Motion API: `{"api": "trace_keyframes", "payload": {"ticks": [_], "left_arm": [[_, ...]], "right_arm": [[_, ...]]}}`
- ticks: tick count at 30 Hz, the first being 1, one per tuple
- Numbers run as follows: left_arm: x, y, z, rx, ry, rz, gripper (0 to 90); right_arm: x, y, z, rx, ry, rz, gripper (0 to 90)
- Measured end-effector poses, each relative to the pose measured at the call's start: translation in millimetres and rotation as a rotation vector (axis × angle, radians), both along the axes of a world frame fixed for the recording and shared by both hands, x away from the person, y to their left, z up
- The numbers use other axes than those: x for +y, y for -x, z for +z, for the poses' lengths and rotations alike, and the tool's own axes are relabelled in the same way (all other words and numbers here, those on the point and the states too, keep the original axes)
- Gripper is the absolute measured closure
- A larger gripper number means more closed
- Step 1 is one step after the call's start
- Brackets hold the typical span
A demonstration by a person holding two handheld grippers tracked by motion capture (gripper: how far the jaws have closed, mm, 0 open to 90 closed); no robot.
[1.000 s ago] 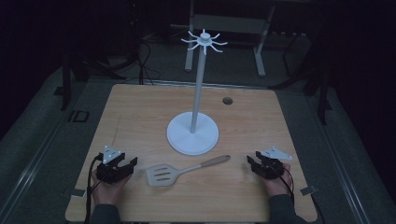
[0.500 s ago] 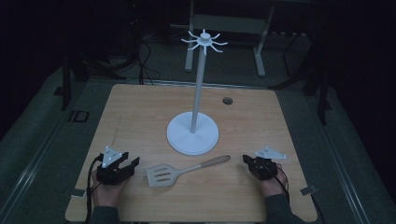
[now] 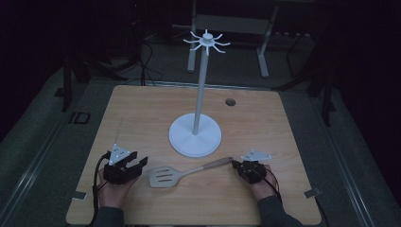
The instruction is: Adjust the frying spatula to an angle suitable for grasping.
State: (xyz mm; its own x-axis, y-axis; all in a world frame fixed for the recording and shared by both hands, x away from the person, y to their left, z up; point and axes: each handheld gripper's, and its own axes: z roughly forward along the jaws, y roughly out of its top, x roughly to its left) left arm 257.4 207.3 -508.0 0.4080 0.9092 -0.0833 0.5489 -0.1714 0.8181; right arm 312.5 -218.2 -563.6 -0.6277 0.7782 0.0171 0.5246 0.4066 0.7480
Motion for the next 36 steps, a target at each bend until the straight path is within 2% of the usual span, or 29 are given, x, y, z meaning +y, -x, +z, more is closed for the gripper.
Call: {"api": "trace_keyframes", "payload": {"ticks": [3,10,19,23,24,28,32,36], "left_arm": [[-4.4,-2.7,1.2,0.005,-0.002,-0.011,51.5],[-17.7,-8.2,4.5,0.020,-0.038,-0.060,49.7],[-45.9,-21.2,12.5,0.040,-0.098,-0.168,48.4],[-60.7,-30.5,17.0,0.055,-0.108,-0.220,48.1],[-64.8,-33.8,18.0,0.062,-0.122,-0.228,48.3],[-73.5,-43.7,22.3,0.070,-0.097,-0.249,49.9],[-76.9,-49.9,27.4,0.071,-0.070,-0.247,49.9],[-78.7,-52.9,32.5,0.066,-0.076,-0.256,49.9]], "right_arm": [[6.7,-3.0,-2.5,-0.007,0.024,0.001,90.0],[13.8,-16.0,1.2,-0.021,0.018,-0.015,90.0],[19.3,-25.9,1.0,-0.039,0.039,-0.024,90.0],[20.2,-28.1,0.7,-0.043,0.039,-0.032,90.0],[20.3,-28.0,0.5,-0.046,0.039,-0.032,90.0],[18.2,-26.5,1.1,-0.041,0.025,-0.019,85.7],[11.5,-18.8,7.7,-0.053,0.015,0.001,81.9],[-3.9,-10.6,15.1,-0.068,-0.003,-0.018,76.9]]}}
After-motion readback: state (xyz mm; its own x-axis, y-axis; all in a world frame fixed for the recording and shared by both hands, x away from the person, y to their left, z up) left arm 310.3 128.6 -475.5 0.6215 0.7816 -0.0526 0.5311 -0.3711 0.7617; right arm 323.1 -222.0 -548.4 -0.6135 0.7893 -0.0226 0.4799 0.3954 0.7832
